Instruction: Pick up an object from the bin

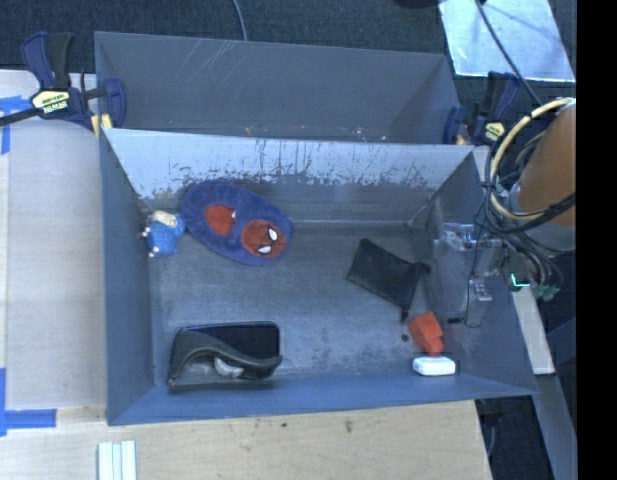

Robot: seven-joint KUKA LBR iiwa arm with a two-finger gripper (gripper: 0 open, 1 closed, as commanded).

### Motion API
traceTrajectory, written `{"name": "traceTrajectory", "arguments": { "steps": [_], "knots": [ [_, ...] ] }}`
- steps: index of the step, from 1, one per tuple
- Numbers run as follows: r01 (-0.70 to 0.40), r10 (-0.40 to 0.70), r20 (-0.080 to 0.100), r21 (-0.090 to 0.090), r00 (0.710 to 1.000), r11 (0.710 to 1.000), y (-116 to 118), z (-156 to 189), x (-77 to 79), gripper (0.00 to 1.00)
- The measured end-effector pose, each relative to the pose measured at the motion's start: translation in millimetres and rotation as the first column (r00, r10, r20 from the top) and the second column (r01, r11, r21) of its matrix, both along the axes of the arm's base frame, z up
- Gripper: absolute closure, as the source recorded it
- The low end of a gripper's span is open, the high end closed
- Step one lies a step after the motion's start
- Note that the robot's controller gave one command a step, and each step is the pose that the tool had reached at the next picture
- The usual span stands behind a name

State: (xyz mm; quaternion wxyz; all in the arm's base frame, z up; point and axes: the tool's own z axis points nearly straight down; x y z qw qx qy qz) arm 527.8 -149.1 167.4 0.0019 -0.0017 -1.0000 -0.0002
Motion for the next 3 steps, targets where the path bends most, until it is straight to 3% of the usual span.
{"name": "traceTrajectory", "arguments": {
  "steps": [1, 2, 3],
  "knots": [
    [-0.196, 0.196, 0.003, 0.003, 0.981, 0.981, 89, -100, 18.1, 0.0],
    [-0.193, 0.193, 0.009, -0.002, 0.981, 0.981, 86, -96, 19.7, 1.0],
    [-0.096, 0.096, 0.017, -0.004, 0.995, 0.995, 68, -33, 79.2, 1.0]
  ]
}}
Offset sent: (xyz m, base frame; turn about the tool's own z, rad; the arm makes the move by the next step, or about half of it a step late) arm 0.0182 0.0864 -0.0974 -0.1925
